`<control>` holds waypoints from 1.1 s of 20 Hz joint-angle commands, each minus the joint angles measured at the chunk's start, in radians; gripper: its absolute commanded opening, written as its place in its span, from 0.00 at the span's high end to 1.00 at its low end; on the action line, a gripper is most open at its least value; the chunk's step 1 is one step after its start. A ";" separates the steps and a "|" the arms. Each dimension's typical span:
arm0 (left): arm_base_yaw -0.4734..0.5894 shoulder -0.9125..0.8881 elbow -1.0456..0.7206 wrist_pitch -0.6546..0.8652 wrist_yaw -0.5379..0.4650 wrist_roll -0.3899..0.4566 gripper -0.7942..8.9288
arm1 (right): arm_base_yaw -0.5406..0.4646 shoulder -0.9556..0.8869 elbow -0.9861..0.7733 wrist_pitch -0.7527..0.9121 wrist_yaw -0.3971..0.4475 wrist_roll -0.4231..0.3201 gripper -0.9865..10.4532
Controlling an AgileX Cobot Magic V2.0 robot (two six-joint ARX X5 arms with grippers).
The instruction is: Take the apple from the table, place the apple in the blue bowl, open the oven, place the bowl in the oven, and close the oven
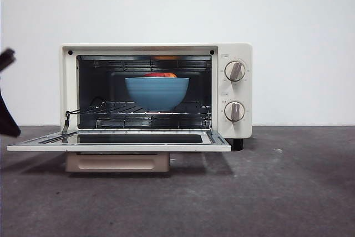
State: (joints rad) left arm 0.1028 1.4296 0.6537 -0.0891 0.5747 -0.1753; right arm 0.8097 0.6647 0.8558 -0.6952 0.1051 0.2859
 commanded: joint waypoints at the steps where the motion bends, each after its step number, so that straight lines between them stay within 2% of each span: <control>1: 0.002 0.074 0.003 0.054 0.001 -0.011 0.91 | 0.009 -0.031 -0.004 -0.003 0.003 0.023 0.78; 5: -0.018 0.163 0.003 0.119 0.003 -0.047 0.91 | 0.009 -0.062 -0.004 -0.005 0.026 0.045 0.78; 12: -0.105 0.199 0.003 0.168 0.008 -0.048 0.91 | 0.009 -0.066 -0.004 -0.016 0.035 0.045 0.78; 15: -0.101 0.199 0.006 0.208 0.084 -0.090 0.91 | 0.009 -0.066 -0.004 -0.017 0.054 0.046 0.78; 22: -0.067 0.198 0.008 0.411 0.280 -0.285 0.91 | 0.009 -0.066 -0.004 -0.041 0.061 0.047 0.78</control>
State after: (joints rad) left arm 0.0574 1.6154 0.6460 0.2790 0.7692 -0.4194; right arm 0.8097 0.5953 0.8471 -0.7441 0.1612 0.3210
